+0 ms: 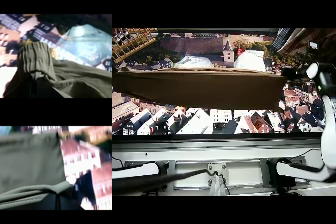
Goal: Fold the clothes and pants, and hang the long-sleeved shirts on hangers.
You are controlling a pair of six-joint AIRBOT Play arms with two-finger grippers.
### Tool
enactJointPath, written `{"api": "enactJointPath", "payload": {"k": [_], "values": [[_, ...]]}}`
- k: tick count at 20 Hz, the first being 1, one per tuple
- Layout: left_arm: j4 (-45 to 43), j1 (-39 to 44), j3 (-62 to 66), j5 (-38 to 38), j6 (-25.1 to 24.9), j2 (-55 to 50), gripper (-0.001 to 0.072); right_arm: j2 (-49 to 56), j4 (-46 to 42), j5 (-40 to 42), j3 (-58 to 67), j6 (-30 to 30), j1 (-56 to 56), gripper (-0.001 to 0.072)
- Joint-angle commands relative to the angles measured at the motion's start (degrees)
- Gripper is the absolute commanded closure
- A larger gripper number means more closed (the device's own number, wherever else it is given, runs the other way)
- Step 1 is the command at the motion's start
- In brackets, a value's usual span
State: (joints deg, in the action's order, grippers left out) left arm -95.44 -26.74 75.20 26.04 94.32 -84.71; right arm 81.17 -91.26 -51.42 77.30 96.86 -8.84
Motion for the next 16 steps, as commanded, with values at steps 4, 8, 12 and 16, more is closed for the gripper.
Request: {"api": "enactJointPath", "payload": {"k": [4, 8, 12, 16], "values": [[-0.13, 4.57, 13.73, -1.05, -0.04, -17.40, 0.0699, 23.04, 1.57, 3.15, 22.58, -0.33, -0.04, 0.0692], [-0.11, 6.43, 20.94, -1.05, 0.04, -25.73, 0.0698, 32.92, 2.78, 7.96, 29.92, 1.81, -0.04, 0.0687], [-0.07, 7.48, 21.38, -0.13, 0.39, -27.61, 0.0497, 35.89, 4.17, 9.79, 32.00, 6.12, -0.04, 0.0080], [-0.17, 7.30, 21.38, 9.38, 0.35, -25.05, 0.0222, 32.22, 3.15, -3.80, 32.15, 5.90, -0.09, 0.0083]]}}
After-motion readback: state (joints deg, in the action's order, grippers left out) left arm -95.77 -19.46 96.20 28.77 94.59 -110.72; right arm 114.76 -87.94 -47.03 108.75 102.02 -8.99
